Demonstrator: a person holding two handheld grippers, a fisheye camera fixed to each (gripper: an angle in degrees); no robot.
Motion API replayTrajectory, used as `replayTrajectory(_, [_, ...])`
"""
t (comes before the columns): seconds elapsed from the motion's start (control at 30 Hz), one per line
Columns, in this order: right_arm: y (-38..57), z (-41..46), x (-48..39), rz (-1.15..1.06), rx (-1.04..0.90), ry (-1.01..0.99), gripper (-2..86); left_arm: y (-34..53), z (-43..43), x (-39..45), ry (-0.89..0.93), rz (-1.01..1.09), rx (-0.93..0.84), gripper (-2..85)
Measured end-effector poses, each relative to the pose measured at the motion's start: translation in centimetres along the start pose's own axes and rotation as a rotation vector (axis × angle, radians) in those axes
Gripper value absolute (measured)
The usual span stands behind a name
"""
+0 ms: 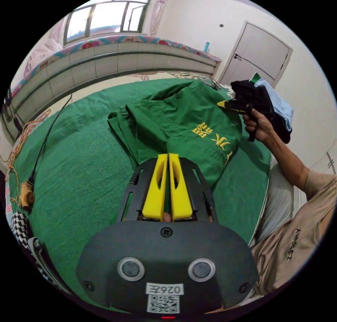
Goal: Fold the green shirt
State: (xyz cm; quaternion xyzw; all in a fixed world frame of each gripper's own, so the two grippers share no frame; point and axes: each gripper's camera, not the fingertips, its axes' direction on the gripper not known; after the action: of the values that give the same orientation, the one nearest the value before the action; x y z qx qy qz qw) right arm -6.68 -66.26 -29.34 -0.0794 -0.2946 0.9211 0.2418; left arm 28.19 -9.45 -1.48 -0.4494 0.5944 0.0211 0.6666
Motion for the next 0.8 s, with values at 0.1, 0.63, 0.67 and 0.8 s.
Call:
replayTrajectory(0.1, [1.2,-2.8,-1.2,-0.048,0.045,-0.057,-1.1,-0.2,-0.4,-0.3,0.016,0.014,-0.002,-0.6])
replayTrajectory(0.63, [13.5,-18.6,-9.9,-0.760,-0.135,-0.872,-1.2,2.0,-8.8,5.4,0.576,0.709,-0.046,-0.8])
replayTrajectory(0.67, [14.3,-19.2,-10.9,-0.815,-0.184,-0.874,-1.3,2.8,-8.5,6.9,0.523,0.826,-0.173,-0.8])
replayTrajectory(0.8, [22.4,-24.1,-16.4,-1.224,-0.342,-0.679,-1.3,5.3,-10.0,7.4,0.394,0.999,-0.242,-0.7])
